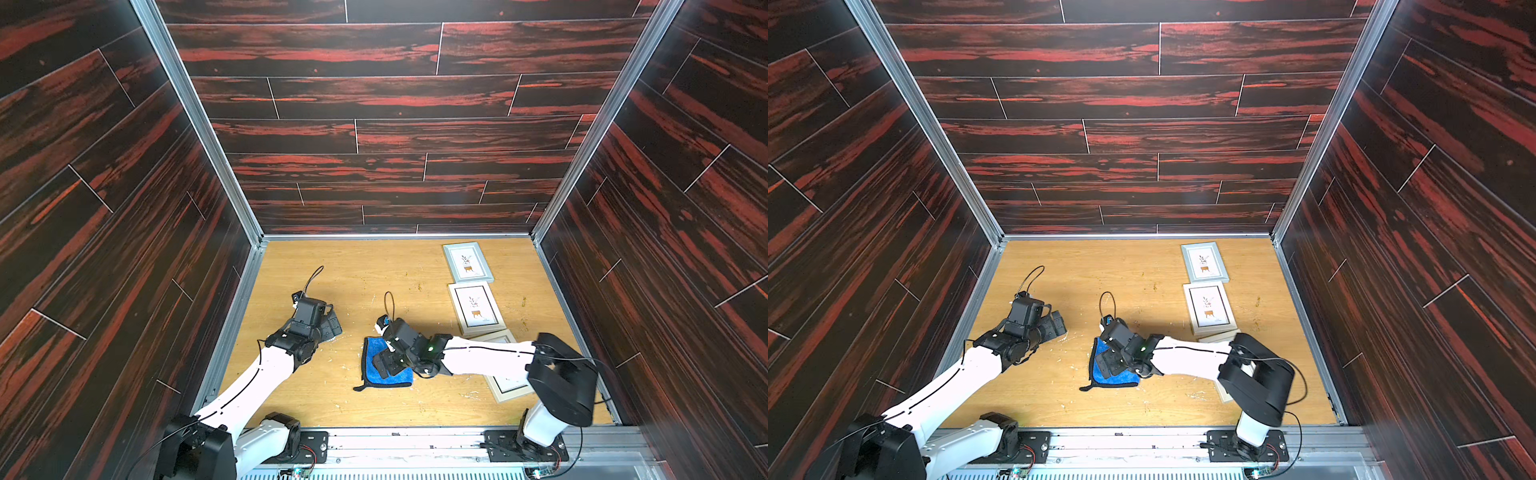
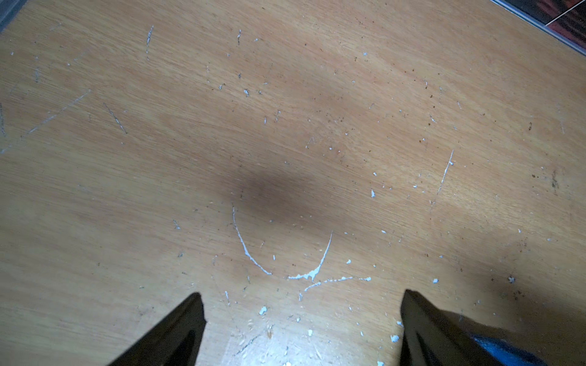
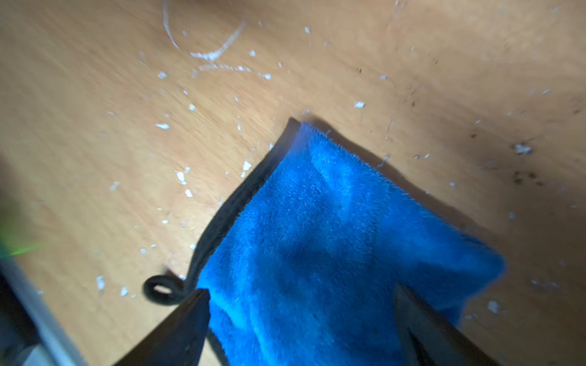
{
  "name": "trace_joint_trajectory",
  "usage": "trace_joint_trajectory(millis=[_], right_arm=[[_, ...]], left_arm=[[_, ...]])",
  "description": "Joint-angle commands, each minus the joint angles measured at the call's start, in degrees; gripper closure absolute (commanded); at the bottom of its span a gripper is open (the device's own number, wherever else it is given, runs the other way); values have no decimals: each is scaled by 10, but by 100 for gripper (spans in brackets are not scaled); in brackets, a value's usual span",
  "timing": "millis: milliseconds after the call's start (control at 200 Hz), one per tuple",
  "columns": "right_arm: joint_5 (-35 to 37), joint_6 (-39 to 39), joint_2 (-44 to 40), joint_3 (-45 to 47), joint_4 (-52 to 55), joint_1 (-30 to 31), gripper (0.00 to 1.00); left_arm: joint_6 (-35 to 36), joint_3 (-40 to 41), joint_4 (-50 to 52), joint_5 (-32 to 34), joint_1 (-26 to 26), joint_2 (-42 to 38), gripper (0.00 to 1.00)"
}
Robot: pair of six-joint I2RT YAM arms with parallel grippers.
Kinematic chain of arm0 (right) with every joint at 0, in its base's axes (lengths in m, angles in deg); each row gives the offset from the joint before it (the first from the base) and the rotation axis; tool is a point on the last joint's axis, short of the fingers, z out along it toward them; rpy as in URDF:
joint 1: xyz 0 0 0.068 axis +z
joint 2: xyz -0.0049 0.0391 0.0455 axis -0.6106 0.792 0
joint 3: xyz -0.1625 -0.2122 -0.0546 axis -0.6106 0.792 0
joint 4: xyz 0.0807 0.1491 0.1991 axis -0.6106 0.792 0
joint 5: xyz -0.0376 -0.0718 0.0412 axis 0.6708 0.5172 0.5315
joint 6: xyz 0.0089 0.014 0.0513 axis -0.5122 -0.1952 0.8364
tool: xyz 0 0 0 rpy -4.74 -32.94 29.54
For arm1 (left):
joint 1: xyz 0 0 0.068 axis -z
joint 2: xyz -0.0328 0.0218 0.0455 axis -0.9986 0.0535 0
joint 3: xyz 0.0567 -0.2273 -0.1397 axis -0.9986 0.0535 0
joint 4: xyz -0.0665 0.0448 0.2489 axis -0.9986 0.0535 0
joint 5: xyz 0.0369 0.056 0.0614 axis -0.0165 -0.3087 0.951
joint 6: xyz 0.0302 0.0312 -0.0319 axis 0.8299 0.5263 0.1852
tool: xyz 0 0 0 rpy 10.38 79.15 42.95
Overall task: Wipe the picture frame with a cloth
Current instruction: Pick up the cleaning item at the center of the board.
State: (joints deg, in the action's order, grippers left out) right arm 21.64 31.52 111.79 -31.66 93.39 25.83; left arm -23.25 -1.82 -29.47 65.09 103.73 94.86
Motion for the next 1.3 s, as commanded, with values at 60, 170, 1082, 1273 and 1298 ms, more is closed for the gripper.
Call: trace_joint_trajectory(millis=[60,170,1082,1273,1298], right_arm=[[65,8,61,-29,46,19,16],[102,10,107,-55,80,30,27],[147,-48,90,-295,145,-307,100],[148,-28,194,-415,177,-416,100],[143,-26,209,-429,180,-426,100]], left_arm=[[-4,17,-14,26,2,-42,0],[-3,17,-15,30,1,-43,0],[21,-73,-44,-44,1,93,0],[29,-90,-50,-57,1,130,0],[28,-90,-53,-58,1,132,0]])
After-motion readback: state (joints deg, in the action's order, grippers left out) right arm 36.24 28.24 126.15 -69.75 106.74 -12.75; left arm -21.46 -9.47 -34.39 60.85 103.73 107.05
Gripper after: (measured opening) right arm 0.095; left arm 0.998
